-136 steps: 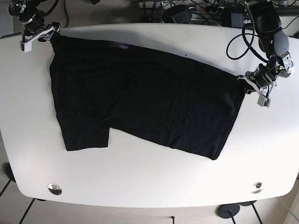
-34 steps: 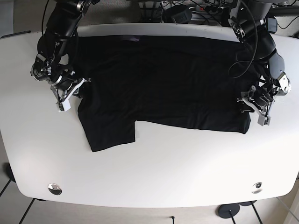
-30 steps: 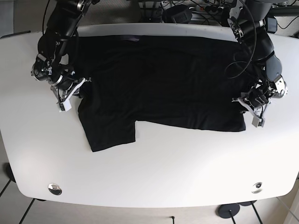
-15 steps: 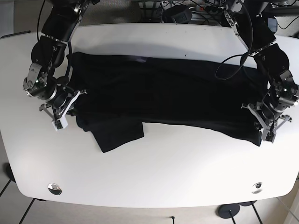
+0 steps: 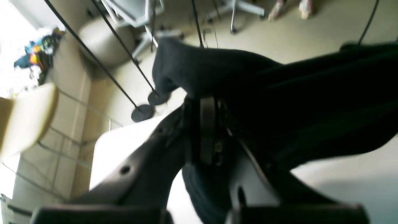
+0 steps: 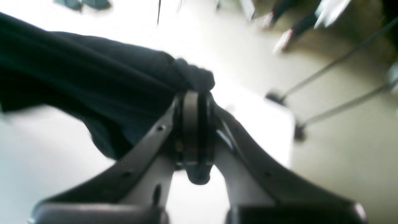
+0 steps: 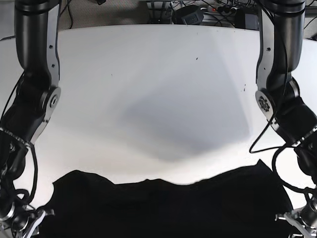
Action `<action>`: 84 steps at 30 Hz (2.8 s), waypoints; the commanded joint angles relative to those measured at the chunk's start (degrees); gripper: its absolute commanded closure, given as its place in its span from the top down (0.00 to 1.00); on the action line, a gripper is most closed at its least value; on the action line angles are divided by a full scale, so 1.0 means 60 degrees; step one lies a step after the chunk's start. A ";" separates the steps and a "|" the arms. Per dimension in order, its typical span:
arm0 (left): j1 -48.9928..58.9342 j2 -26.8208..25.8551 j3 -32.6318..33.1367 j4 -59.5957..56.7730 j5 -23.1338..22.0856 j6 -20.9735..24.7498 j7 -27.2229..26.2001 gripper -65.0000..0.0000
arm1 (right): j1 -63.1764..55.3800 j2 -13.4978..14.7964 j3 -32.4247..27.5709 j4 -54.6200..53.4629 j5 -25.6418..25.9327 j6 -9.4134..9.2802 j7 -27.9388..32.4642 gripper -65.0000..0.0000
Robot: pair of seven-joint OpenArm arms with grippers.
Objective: Fold the T-shirt properly
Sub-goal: 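Lift the shirt with both grippers, flip it and lay it flat, then move both grippers down the shirt sides and grasp the side edges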
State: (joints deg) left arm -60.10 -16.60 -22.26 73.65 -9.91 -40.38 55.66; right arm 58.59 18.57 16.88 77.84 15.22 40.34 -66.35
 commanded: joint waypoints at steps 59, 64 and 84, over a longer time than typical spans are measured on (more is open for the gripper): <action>1.2602 -0.0449 -0.5000 0.5594 -0.3835 0.0063 0.0269 0.59 | -1.2336 -0.1373 0.4871 0.5876 0.4371 -0.0056 -0.1155 0.93; 1.1254 -0.0420 -0.3565 0.4993 -0.2136 0.0063 0.0211 0.59 | -1.0505 -0.1813 0.3406 0.5773 0.1529 -0.0056 -0.1081 0.93; 0.8646 -0.0068 -0.3242 0.1843 -0.0392 0.0789 -0.0830 0.60 | -0.8585 -0.1871 0.0900 0.0499 0.0093 -0.0056 0.1893 0.71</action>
State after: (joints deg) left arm -7.20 -15.62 -41.65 83.66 -11.33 -34.61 52.27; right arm 6.35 6.74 22.04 80.14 15.29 39.92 -55.18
